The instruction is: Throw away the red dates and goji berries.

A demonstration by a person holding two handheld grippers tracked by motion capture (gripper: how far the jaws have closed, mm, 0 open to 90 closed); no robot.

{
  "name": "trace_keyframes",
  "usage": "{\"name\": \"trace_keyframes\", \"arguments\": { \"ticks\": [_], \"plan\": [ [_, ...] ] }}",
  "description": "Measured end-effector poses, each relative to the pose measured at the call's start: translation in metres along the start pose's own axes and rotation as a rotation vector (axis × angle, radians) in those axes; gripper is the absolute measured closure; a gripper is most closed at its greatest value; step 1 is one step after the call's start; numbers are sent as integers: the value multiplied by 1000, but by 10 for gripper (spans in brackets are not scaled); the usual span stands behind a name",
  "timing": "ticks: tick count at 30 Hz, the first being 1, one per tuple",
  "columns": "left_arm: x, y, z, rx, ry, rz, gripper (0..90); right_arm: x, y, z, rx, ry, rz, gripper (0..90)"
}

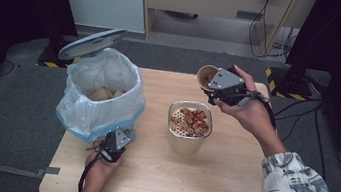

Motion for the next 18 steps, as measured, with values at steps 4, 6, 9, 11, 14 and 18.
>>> {"name": "trace_keyframes", "arguments": {
  "ticks": [4, 6, 9, 11, 14, 18],
  "plan": [
    [0, 0, 0, 0, 0, 0, 894, 0, -1, 1, -15, -5, -11, 320],
    [0, 0, 0, 1, -1, -1, 894, 0, -3, 3, -20, -7, -11, 320],
    [0, 0, 0, 1, 0, -1, 894, -1, -3, 3, -34, -6, -8, 320],
    [0, 0, 0, 1, -1, 0, 894, -1, -4, 2, -44, -4, -4, 320],
    [0, 0, 0, 1, 0, 0, 894, 0, -7, 1, -62, -3, -6, 321],
    [0, 0, 0, 0, 0, 0, 894, -1, -7, 3, -80, -6, 0, 321]
  ]
}}
Point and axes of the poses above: each handheld gripper's, and its own axes: x roughly forward along the jaws, y roughly out of its top, z roughly to its right, the point moved 7 cm from there along x, roughly forward along the jaws, and after that the axes turned 3 degrees about x, right-handed, at the moved point
